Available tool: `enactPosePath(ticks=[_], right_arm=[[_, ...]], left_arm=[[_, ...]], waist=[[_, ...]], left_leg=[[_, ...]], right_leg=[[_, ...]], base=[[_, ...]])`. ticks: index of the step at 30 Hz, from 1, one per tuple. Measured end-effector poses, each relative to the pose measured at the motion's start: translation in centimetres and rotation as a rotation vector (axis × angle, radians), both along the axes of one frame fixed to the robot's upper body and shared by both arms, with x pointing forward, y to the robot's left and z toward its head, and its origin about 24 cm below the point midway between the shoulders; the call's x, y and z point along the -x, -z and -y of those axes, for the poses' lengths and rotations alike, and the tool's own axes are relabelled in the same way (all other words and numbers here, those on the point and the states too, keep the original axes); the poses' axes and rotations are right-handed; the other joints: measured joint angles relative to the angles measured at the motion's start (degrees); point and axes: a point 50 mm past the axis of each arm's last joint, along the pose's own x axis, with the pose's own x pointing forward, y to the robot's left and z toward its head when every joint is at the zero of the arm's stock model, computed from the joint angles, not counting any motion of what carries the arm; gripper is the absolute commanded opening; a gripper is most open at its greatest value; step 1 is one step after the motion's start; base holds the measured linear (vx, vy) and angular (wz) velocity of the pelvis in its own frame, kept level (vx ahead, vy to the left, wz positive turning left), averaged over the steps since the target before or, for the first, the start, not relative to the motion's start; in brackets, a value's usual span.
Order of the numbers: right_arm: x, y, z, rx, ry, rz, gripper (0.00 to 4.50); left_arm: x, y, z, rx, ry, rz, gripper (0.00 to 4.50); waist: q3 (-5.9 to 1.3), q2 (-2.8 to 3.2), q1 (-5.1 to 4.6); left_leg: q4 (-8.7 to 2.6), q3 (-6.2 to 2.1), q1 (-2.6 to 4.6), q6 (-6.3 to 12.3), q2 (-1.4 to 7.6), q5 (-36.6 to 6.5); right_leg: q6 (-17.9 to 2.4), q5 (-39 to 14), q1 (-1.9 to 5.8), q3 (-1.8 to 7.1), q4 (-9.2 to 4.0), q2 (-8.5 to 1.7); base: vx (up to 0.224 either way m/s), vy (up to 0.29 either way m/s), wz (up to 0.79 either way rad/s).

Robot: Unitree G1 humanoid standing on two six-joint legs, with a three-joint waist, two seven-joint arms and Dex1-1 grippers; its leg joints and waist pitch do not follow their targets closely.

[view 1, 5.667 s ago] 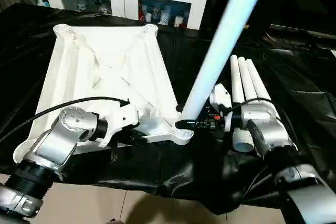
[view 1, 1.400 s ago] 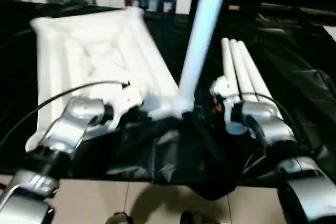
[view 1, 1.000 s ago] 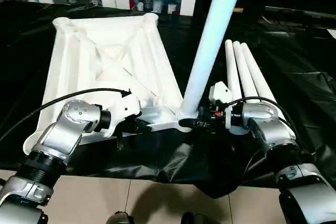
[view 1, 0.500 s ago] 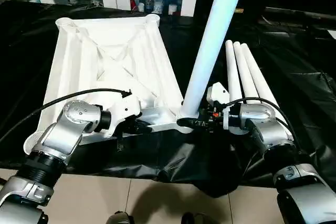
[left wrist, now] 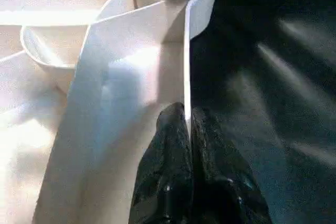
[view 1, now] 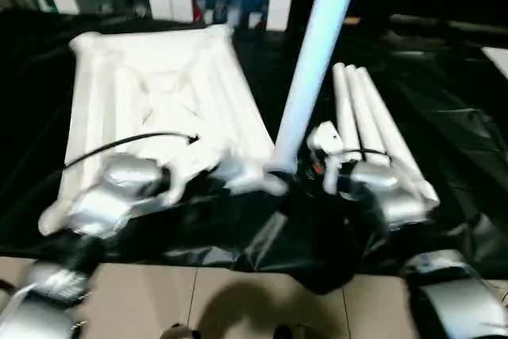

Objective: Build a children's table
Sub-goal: Rotate leg to tighten

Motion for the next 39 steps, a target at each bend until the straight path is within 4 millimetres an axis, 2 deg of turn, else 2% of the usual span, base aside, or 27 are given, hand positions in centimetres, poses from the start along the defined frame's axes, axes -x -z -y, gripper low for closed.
enactPosePath(ticks=[1,5,10,18,20,22,26,28,30,36,39], right_arm=[[-0.4,0.1,-0.3,-0.007,0.083,-0.005,2.72],[-1.5,0.3,-1.1,-0.002,0.311,-0.031,2.72],[-2.4,0.1,-2.1,-0.011,0.508,-0.060,2.71],[-2.7,-0.1,-2.5,-0.026,0.558,-0.082,2.71],[-2.7,-0.2,-2.5,-0.042,0.553,-0.074,2.71],[-2.7,-0.3,-2.5,-0.051,0.545,-0.064,3.27],[-2.5,-0.4,-2.5,-0.084,0.453,-0.044,3.68],[-2.5,-0.6,-1.7,-0.062,0.399,-0.021,3.68],[-2.3,-0.8,-1.0,-0.037,0.333,0.003,3.90],[-1.5,-1.7,1.4,-0.002,0.103,0.038,3.90],[-0.7,-1.9,2.4,0.019,-0.015,0.048,3.90]], left_arm=[[-0.5,0.2,0.4,0.002,-0.042,-0.001,0.00],[-1.6,0.5,2.3,0.007,-0.149,0.001,0.00],[-2.2,0.7,4.6,0.014,-0.224,0.000,0.00],[-2.5,0.7,4.7,0.001,-0.236,0.012,0.00],[-2.5,0.6,4.6,-0.001,-0.236,0.017,0.00],[-2.5,0.6,4.4,-0.001,-0.232,0.019,0.00],[-2.7,0.2,3.6,-0.010,-0.238,0.032,0.00],[-2.7,0.0,3.2,-0.013,-0.221,0.039,0.00],[-2.6,-0.2,2.9,-0.015,-0.199,0.046,0.00],[-1.9,-0.9,1.4,-0.010,-0.112,0.055,0.00],[-1.0,-1.2,0.1,0.001,-0.021,0.054,0.00]], waist=[[0.00,0.00,-0.18],[-0.01,0.02,-0.32],[-0.02,0.04,-0.24],[-0.05,0.04,-0.35],[-0.04,0.06,-0.34],[-0.02,0.05,-0.31],[0.01,0.02,-0.57],[0.03,0.03,-0.57],[0.06,0.08,-0.63],[0.11,0.18,-0.36],[0.12,0.35,-0.32]], left_leg=[[-0.12,-0.01,0.24,-0.03,-0.04,0.01],[-0.28,-0.14,0.31,-0.09,-0.12,0.06],[-0.30,-0.17,0.26,-0.07,-0.15,0.06],[-0.40,-0.23,0.23,-0.06,-0.16,0.07],[-0.50,-0.22,0.21,-0.06,-0.17,0.07],[-0.60,-0.23,0.16,-0.06,-0.17,0.07],[-0.85,-0.23,-0.05,-0.06,-0.16,0.07],[-0.86,-0.23,-0.28,-0.07,-0.15,0.08],[-0.85,-0.20,-0.41,-0.16,-0.14,0.15],[-1.10,-0.19,-0.76,-0.15,-0.01,0.18],[-1.05,-0.20,-1.03,0.25,0.01,0.44]], right_leg=[[0.07,-0.04,0.19,0.00,-0.10,0.00],[0.13,-0.08,0.37,-0.12,-0.54,-0.05],[0.13,-0.08,0.50,-0.16,-0.93,-0.07],[0.13,-0.08,0.62,-0.24,-1.39,-0.07],[0.13,-0.08,0.57,-0.24,-1.39,-0.07],[0.13,-0.08,0.47,-0.27,-1.38,-0.07],[0.12,-0.07,0.12,-0.34,-1.37,-0.07],[0.07,0.09,-0.15,-0.36,-1.35,-0.07],[0.12,0.65,-0.31,-0.35,-1.32,-0.06],[-0.16,1.05,-0.86,-0.42,-1.04,0.05],[-0.07,0.71,-1.26,-0.39,-0.92,0.11]], base=[[0.000,0.000,0.00],[-0.013,0.001,-0.01],[0.000,0.000,0.00],[0.000,0.000,0.00],[0.000,0.000,0.00],[0.000,0.000,0.00],[0.000,0.000,0.00],[0.000,0.000,0.00],[0.000,0.000,0.00],[0.027,-0.009,0.01],[0.037,-0.004,-0.02]])
